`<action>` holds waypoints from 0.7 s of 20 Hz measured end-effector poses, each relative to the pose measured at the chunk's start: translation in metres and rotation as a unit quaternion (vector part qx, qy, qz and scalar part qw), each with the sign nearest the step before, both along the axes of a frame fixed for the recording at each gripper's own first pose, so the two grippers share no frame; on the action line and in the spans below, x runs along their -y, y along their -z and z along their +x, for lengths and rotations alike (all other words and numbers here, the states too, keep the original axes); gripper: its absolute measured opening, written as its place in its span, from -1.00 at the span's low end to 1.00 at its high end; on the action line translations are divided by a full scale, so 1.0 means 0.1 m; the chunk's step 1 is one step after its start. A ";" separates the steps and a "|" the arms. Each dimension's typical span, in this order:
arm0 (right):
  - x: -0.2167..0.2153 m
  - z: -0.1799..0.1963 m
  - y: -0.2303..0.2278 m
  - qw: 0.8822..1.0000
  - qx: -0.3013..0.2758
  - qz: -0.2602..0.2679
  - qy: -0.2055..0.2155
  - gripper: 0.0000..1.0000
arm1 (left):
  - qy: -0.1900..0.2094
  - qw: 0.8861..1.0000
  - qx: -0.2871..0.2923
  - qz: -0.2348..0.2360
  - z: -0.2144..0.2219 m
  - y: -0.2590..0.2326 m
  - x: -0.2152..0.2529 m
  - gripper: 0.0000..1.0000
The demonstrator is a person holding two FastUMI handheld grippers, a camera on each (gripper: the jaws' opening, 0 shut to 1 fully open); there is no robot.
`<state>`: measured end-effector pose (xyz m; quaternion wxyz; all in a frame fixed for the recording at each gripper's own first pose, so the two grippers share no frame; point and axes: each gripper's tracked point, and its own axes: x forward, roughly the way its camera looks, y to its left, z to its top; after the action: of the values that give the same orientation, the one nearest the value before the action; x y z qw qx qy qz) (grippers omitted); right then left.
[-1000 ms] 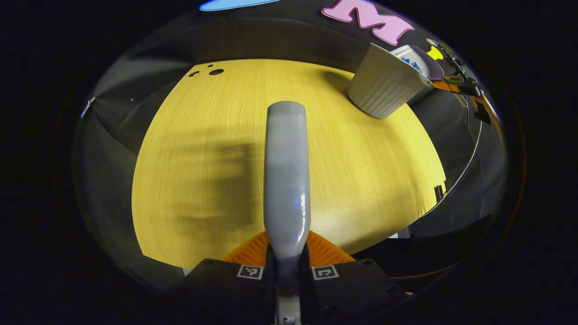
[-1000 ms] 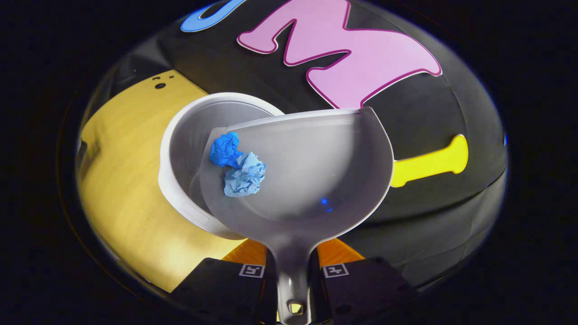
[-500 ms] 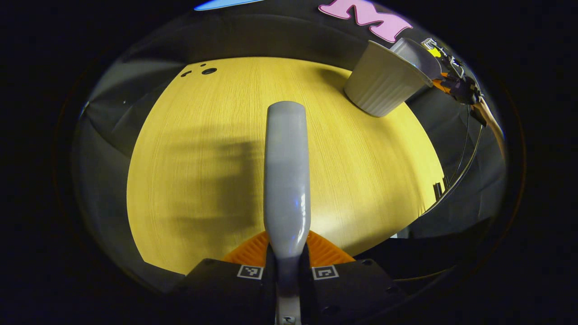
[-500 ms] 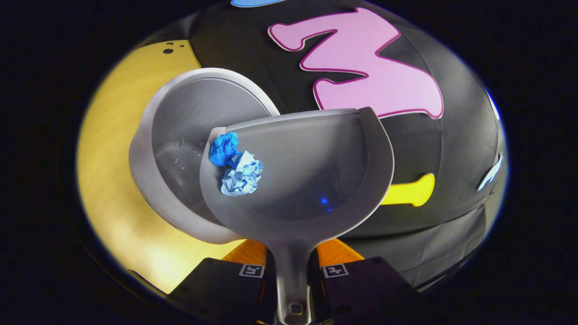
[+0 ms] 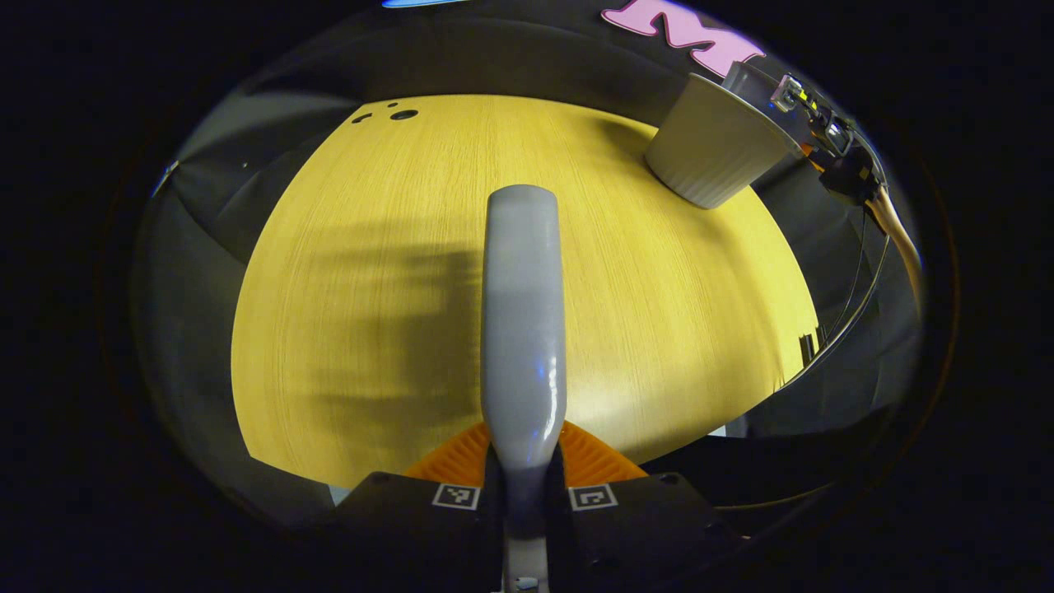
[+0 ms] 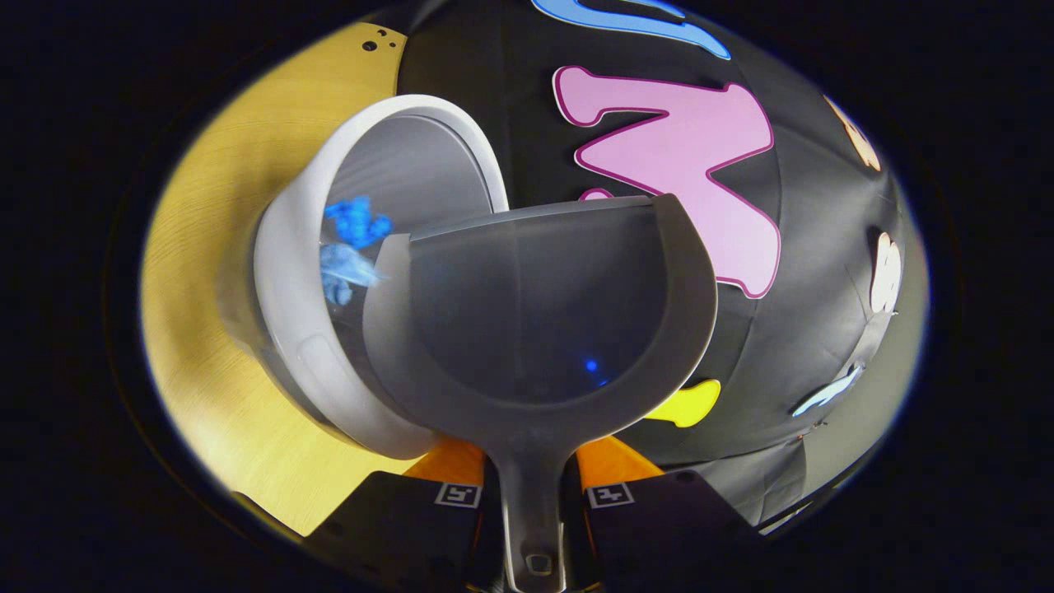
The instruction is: Pick up the small broom and dustpan from the desktop, sweep the trash into the dustpan with the broom, and then empty the trash into the garbage bin.
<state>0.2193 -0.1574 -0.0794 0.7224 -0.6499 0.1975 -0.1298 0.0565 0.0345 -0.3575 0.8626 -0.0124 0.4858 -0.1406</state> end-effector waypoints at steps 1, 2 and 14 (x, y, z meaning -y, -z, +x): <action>0.00 -0.01 0.00 1.000 0.001 0.001 0.002 -0.36 | -0.001 1.000 0.001 0.000 0.00 -0.01 -0.01 -0.51; 0.00 -0.01 0.00 1.000 0.001 0.009 0.007 -0.36 | -0.003 1.000 0.004 0.000 0.01 -0.02 -0.01 -0.44; -0.06 -0.30 -0.39 0.967 0.045 0.246 0.055 -0.36 | -0.017 0.999 0.030 0.002 0.02 -0.04 0.00 -0.44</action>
<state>0.1896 -0.1511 -0.0409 0.8602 -0.4334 0.2259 -0.1460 0.0586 0.0344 -0.3532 0.8792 -0.0142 0.4595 -0.1250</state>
